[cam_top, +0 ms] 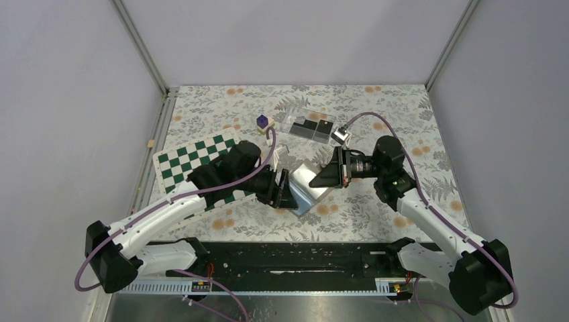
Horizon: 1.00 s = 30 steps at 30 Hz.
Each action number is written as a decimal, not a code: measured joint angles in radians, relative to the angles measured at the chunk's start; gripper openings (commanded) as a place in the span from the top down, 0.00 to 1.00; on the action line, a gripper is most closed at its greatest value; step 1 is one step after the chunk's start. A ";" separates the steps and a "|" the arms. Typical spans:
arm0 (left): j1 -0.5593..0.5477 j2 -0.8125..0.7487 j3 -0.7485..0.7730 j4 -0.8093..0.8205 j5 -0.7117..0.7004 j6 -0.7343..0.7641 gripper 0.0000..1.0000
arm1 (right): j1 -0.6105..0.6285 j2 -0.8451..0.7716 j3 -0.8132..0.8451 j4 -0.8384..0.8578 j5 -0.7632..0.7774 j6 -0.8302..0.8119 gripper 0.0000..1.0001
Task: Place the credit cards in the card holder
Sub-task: Turn over the card slot in the card holder, then place the card holder at the center of the board.
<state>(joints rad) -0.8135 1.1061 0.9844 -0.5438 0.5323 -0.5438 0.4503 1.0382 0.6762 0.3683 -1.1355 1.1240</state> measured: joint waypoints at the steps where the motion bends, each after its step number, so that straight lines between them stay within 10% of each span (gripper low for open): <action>1: -0.006 0.008 -0.007 0.002 -0.008 0.002 0.39 | 0.000 0.002 -0.011 0.056 -0.004 0.052 1.00; 9: -0.030 0.089 -0.024 0.042 -0.088 0.003 0.37 | -0.007 -0.016 -0.019 0.173 -0.025 0.177 1.00; 30: 0.013 -0.252 -0.050 0.027 -0.308 -0.061 0.22 | -0.110 -0.084 0.002 -0.440 0.203 -0.243 1.00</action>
<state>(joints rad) -0.8009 0.8539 0.9344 -0.5163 0.2241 -0.6052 0.3405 0.9539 0.6781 -0.0719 -0.9325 0.8810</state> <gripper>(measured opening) 0.773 0.056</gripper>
